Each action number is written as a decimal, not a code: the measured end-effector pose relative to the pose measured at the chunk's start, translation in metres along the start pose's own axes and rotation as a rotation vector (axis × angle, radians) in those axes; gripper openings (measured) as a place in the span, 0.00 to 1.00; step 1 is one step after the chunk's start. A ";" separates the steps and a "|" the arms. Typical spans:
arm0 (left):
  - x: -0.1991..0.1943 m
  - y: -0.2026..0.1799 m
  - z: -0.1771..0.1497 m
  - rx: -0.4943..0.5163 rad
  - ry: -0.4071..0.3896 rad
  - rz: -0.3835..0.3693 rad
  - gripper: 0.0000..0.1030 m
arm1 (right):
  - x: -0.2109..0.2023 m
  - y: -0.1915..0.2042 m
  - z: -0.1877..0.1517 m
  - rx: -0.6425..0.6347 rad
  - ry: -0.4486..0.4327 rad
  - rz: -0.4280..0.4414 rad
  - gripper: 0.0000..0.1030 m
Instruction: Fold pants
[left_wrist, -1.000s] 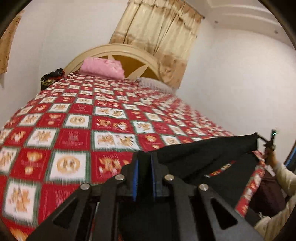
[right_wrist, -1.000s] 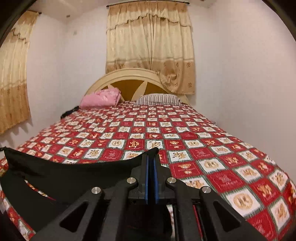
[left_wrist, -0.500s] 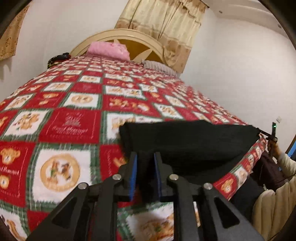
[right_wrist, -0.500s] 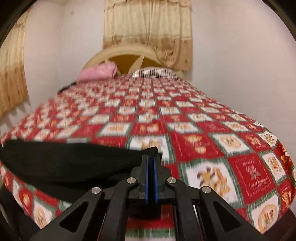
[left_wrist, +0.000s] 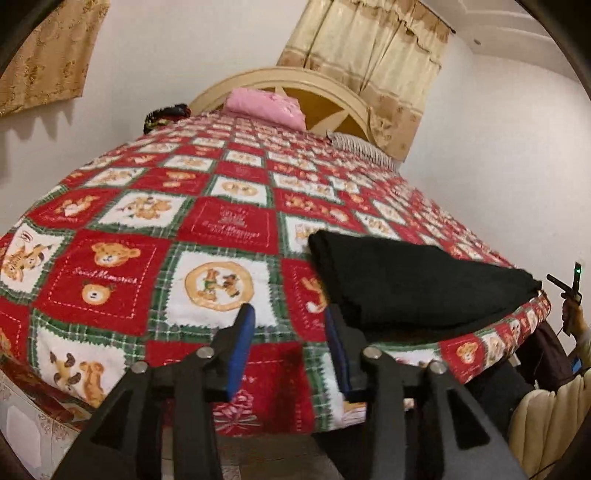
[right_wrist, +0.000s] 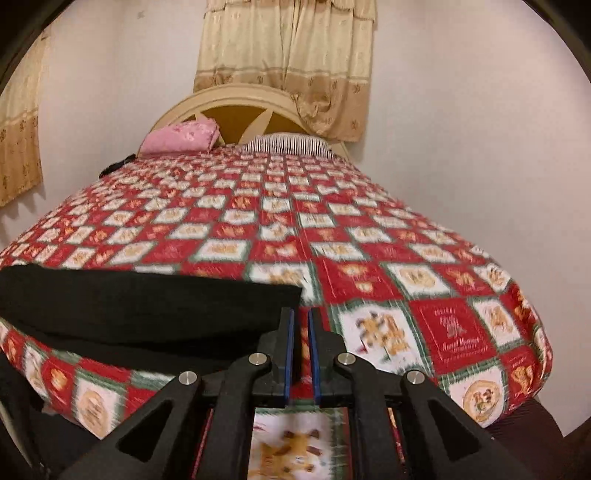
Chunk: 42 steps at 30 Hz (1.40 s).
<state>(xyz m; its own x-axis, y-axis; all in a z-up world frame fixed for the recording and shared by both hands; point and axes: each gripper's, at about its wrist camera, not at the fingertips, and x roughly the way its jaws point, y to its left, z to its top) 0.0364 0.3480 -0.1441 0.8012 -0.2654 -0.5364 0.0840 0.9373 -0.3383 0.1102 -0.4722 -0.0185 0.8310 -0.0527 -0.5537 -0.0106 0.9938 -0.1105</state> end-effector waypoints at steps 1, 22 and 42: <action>0.000 -0.005 0.002 0.003 -0.010 -0.005 0.45 | -0.001 0.009 0.006 -0.008 -0.007 0.012 0.08; 0.062 -0.084 -0.004 0.122 0.054 0.012 0.53 | 0.037 0.424 -0.005 -0.584 0.110 0.741 0.08; 0.065 -0.080 -0.003 0.051 0.035 -0.041 0.55 | 0.031 0.482 -0.026 -0.761 0.135 0.799 0.38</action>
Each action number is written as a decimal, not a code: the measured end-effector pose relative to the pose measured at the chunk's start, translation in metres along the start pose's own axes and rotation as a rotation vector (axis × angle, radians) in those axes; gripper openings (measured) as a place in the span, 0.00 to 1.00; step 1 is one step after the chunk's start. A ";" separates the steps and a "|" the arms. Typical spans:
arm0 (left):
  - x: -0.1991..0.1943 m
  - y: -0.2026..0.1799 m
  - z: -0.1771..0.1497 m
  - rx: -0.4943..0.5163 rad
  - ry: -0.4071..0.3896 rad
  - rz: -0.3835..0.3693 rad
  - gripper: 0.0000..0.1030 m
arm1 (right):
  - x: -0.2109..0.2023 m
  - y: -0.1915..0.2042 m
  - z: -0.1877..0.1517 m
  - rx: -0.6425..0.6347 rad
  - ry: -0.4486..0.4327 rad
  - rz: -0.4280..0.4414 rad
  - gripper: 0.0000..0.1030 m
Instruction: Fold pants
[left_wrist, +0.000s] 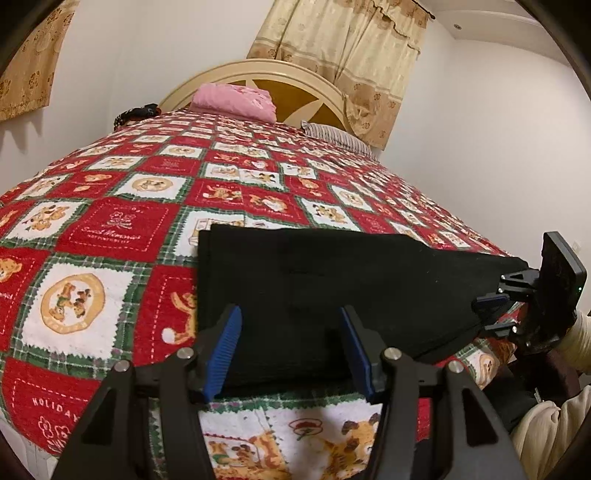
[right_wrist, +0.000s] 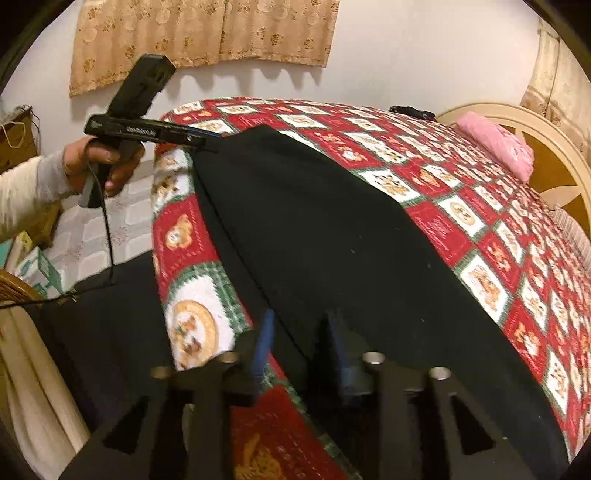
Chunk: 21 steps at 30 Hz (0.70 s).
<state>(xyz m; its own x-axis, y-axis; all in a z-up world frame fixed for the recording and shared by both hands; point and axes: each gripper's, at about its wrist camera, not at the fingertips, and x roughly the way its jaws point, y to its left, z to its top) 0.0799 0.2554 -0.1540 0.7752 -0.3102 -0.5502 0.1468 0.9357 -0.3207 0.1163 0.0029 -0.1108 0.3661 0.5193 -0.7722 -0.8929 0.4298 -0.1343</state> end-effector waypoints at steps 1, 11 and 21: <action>0.000 0.000 0.000 0.003 0.001 0.001 0.55 | 0.001 0.002 0.002 -0.007 -0.003 0.001 0.38; 0.000 0.001 -0.001 -0.006 -0.012 -0.008 0.56 | 0.013 0.000 0.012 0.017 -0.001 -0.007 0.38; -0.003 0.002 -0.001 -0.020 -0.004 -0.016 0.56 | 0.009 0.013 0.017 -0.030 -0.010 -0.002 0.04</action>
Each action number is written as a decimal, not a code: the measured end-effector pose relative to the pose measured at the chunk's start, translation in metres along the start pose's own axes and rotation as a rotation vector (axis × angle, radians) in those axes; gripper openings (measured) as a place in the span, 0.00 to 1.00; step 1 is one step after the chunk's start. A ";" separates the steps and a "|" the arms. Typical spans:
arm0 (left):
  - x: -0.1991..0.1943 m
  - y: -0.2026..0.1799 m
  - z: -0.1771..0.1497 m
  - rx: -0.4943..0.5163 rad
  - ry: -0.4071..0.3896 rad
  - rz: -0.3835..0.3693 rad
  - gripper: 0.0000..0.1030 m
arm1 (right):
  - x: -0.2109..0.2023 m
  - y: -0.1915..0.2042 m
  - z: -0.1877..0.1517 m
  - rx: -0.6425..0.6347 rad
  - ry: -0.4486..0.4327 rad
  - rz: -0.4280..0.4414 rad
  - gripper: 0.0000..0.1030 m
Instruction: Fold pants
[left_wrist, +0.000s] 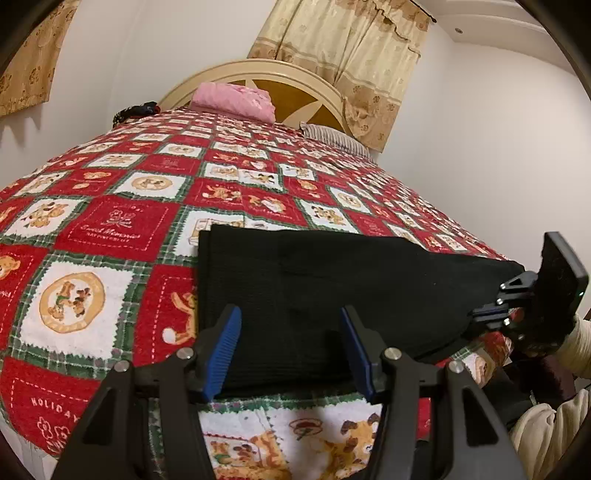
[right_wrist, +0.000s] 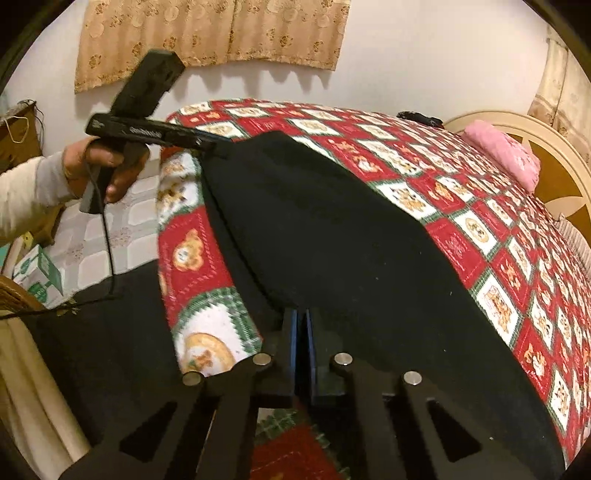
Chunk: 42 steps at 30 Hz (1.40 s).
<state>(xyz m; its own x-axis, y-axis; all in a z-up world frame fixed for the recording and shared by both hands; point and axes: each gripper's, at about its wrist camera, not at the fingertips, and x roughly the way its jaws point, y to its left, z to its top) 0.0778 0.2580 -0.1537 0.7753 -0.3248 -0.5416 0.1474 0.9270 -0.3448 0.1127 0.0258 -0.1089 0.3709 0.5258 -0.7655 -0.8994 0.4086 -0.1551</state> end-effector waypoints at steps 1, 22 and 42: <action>-0.001 -0.001 0.000 0.001 0.003 0.001 0.56 | -0.006 0.001 0.003 0.000 -0.010 0.001 0.04; -0.011 -0.036 0.006 0.117 0.013 0.055 0.64 | -0.014 0.002 -0.009 0.037 0.015 -0.049 0.01; 0.096 -0.249 0.005 0.432 0.217 -0.385 0.64 | -0.215 -0.158 -0.168 0.738 0.015 -0.512 0.03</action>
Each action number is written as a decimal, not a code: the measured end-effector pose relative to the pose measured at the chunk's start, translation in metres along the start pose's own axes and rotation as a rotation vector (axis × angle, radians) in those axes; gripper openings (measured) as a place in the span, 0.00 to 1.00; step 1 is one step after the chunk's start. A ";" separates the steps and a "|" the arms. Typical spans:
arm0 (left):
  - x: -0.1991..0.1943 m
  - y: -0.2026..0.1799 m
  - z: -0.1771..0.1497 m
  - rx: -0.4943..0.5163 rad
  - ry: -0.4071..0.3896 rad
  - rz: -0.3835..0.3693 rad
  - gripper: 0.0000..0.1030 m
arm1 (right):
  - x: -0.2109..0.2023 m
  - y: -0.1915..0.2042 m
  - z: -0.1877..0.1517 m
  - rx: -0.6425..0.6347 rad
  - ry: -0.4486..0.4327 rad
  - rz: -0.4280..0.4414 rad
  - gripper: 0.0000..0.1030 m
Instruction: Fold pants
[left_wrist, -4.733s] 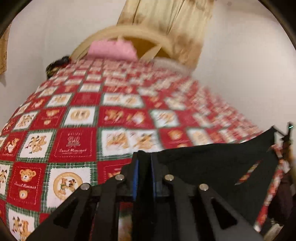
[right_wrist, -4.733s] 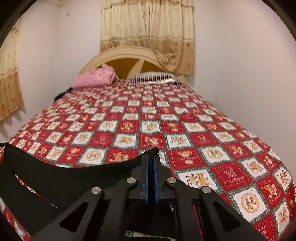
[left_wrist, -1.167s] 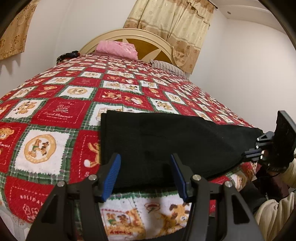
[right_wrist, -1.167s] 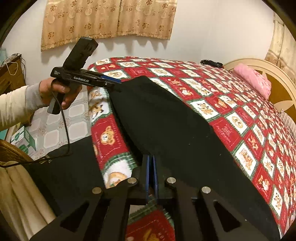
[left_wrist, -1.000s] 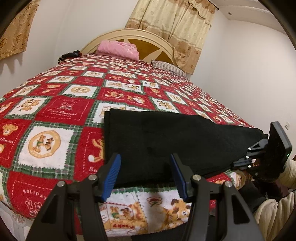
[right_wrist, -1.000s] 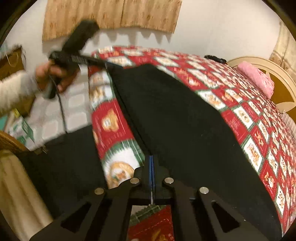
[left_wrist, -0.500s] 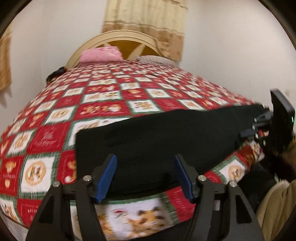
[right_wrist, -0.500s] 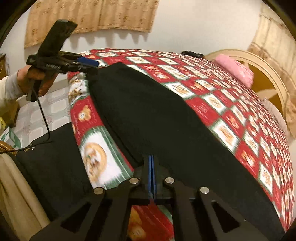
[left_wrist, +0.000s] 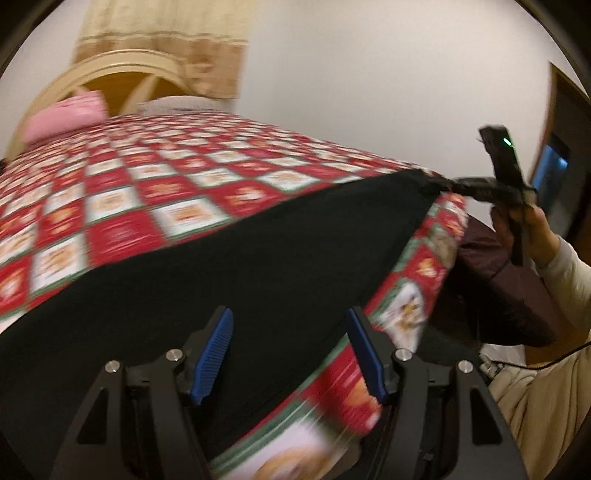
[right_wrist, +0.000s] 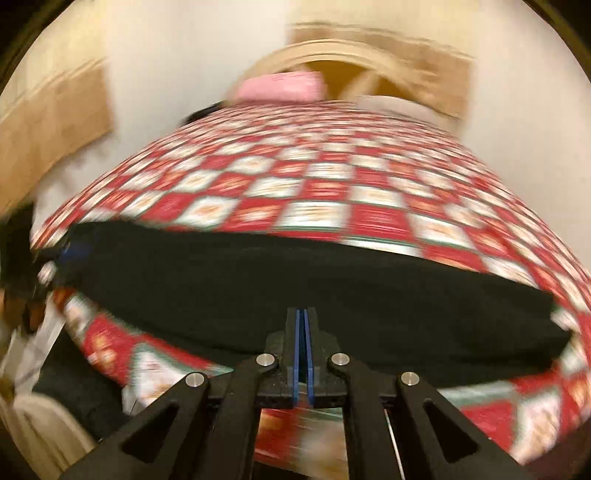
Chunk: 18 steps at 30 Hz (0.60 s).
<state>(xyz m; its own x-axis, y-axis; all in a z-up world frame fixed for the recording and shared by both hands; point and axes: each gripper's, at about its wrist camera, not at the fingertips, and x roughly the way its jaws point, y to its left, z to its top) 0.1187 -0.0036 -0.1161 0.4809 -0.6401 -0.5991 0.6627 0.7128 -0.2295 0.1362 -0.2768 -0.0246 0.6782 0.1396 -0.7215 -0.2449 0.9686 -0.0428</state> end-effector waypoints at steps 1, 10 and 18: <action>0.009 -0.008 0.005 0.019 0.007 -0.022 0.64 | -0.008 -0.020 -0.002 0.053 -0.002 -0.046 0.03; 0.053 -0.046 0.025 0.133 0.067 -0.102 0.64 | -0.038 -0.125 -0.016 0.407 -0.056 -0.213 0.68; 0.071 -0.044 0.020 0.124 0.138 -0.095 0.64 | -0.016 -0.167 -0.020 0.549 -0.050 -0.155 0.63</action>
<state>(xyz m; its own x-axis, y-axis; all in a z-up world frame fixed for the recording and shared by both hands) 0.1353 -0.0856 -0.1328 0.3350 -0.6516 -0.6806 0.7712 0.6046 -0.1992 0.1520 -0.4450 -0.0195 0.7127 -0.0155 -0.7013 0.2463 0.9416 0.2294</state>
